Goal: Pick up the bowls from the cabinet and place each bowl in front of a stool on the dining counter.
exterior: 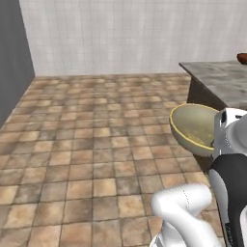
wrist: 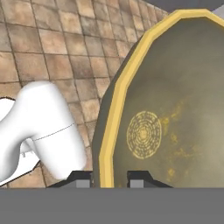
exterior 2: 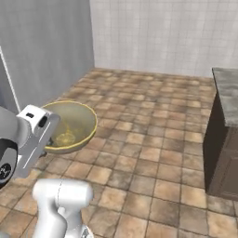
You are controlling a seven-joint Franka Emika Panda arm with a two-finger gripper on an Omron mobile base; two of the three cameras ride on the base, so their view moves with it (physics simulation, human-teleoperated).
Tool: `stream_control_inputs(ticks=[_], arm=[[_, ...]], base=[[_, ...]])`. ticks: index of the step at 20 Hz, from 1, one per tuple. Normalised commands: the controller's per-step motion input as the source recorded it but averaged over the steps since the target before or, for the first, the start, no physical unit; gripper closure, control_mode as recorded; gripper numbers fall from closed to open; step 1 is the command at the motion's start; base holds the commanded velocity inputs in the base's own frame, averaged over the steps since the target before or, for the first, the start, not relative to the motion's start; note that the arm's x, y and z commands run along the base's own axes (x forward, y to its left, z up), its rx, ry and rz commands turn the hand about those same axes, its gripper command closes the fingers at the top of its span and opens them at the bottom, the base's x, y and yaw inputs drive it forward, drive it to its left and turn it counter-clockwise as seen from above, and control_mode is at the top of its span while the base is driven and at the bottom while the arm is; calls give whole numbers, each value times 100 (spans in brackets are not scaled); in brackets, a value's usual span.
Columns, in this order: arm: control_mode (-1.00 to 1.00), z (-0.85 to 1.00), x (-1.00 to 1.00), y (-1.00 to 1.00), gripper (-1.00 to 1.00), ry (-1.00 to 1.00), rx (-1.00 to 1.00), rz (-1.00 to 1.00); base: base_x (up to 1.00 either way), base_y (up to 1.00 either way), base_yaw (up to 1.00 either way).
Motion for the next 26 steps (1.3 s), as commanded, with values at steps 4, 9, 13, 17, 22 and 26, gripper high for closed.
stream_control_inputs(ticks=[4,9,13,17,22,26], arm=[[100,0,0,0,100,0,0,0],[100,0,0,0,100,0,0,0],[100,0,0,0,100,0,0,0],[100,0,0,0,100,0,0,0],[100,0,0,0,100,0,0,0],[100,0,0,0,100,0,0,0]], base=[[99,-54,-42],[100,-45,-25],[100,-9,-17],[100,5,-17],[100,49,-26],[100,38,-21]])
